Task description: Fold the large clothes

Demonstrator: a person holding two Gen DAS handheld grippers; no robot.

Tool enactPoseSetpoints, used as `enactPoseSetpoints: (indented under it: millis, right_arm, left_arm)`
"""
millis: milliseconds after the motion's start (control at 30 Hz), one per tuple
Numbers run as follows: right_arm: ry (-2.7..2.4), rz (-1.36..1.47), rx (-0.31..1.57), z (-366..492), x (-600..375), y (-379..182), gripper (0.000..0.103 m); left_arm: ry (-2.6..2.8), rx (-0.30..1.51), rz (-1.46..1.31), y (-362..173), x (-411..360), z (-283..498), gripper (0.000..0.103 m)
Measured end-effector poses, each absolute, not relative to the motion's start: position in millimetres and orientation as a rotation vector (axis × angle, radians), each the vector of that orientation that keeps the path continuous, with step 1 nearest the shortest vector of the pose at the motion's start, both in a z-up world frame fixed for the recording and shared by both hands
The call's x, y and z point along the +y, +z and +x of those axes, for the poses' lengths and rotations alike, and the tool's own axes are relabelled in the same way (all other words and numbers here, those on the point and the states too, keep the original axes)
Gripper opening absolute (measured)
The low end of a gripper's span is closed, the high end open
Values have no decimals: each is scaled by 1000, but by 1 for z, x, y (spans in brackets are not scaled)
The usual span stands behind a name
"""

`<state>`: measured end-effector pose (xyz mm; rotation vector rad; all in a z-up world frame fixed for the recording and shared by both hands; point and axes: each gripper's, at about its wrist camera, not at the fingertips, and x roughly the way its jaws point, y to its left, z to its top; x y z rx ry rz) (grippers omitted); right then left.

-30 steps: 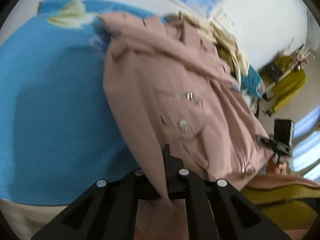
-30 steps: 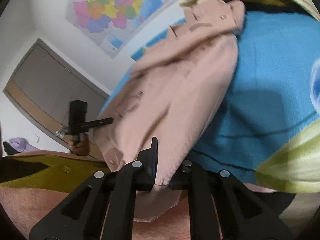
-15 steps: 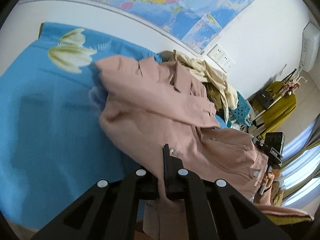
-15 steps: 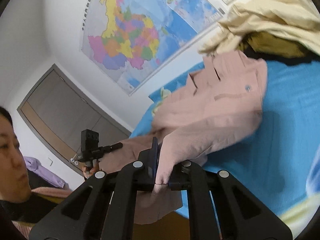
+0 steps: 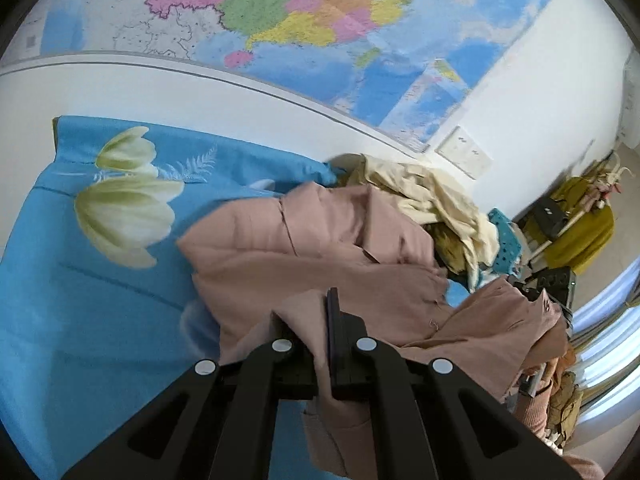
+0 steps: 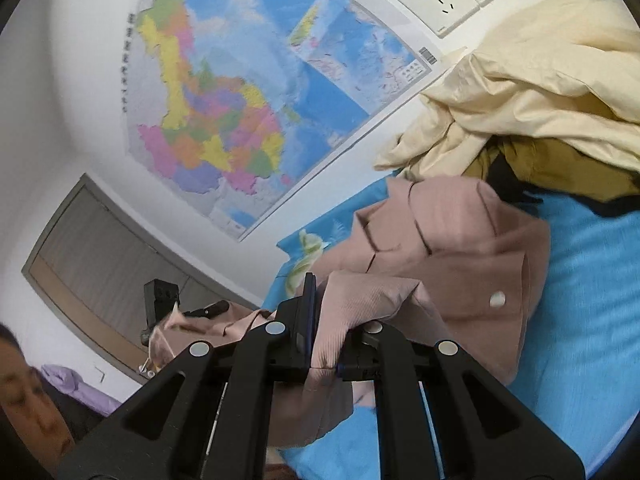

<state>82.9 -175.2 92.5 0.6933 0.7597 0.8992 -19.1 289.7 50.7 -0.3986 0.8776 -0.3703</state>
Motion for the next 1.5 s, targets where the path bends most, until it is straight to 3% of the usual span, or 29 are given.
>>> enactPoseSetpoints:
  millis: [633,733,800,833,933,1033,1133,1233,1500]
  right_arm:
    - [669,733,1021,210,-149,21,10]
    - [655,734,1032,213,-149,18,17]
    - [657,736,1017,211,-151,21,35]
    - [657,745,1007,210,-153,22,49]
    - [691,761,952,198,-161,34,58]
    - [696,714,880,180,-165,51,76]
    - [672,577,800,155,-162,69,78]
    - [683,353,771,134,-134,74,77]
    - [569,-54,811,148,-56,40,76]
  left_arm:
    - [-251,1132,-460,-33,306,123,4]
    - [-244,1156,-476,-40,308,130,9]
    - [-265,1152,-496,-41,310,132,15]
    - [-284,1138,-497,-39,311,130,15]
    - [-332,1073,-527,-28,321,118,27]
    - [-293,1011,-473,-17,327,98,37]
    - [-306,946,-353,-4,317,76,39]
    - [-377,891,-234,3,294,60,53]
    - [-379,982,-13,-35,224,93,55]
